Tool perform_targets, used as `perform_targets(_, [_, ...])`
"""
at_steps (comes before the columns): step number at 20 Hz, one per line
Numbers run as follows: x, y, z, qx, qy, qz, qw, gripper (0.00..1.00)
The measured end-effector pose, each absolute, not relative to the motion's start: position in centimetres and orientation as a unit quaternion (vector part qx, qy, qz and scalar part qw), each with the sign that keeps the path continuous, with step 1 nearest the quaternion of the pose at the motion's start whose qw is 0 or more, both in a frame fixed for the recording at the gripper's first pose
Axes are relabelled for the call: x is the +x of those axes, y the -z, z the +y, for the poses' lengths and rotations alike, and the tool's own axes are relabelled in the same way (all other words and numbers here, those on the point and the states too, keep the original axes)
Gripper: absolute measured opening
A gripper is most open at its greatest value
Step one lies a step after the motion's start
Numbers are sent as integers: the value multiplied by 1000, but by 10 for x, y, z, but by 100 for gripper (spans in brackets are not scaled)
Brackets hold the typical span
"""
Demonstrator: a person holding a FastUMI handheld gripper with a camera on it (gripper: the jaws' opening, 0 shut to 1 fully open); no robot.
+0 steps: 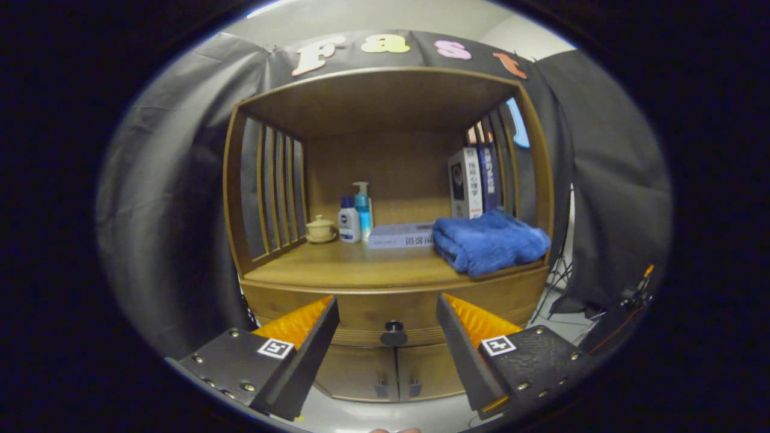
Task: Pull open the drawer, take out the items inside it, and place them on the countertop above the cabinet.
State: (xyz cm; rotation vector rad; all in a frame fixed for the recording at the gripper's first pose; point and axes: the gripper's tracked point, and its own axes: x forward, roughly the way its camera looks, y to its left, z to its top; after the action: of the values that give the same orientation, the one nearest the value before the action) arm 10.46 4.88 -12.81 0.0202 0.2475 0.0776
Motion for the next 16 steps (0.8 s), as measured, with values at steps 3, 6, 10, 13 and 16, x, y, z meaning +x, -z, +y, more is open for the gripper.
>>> perform_targets(3, [124,159,47,13,-36,149,988,94])
perform_targets(6, [146,192,48,18,-40,178,983,93])
perform_targets(10, [167,229,49,27,-44,214,976,83])
perform_targets(13, [172,246,49,26,-43,229,972,80])
perform_targets(16, [175,247,50,29,-43,230,972,70])
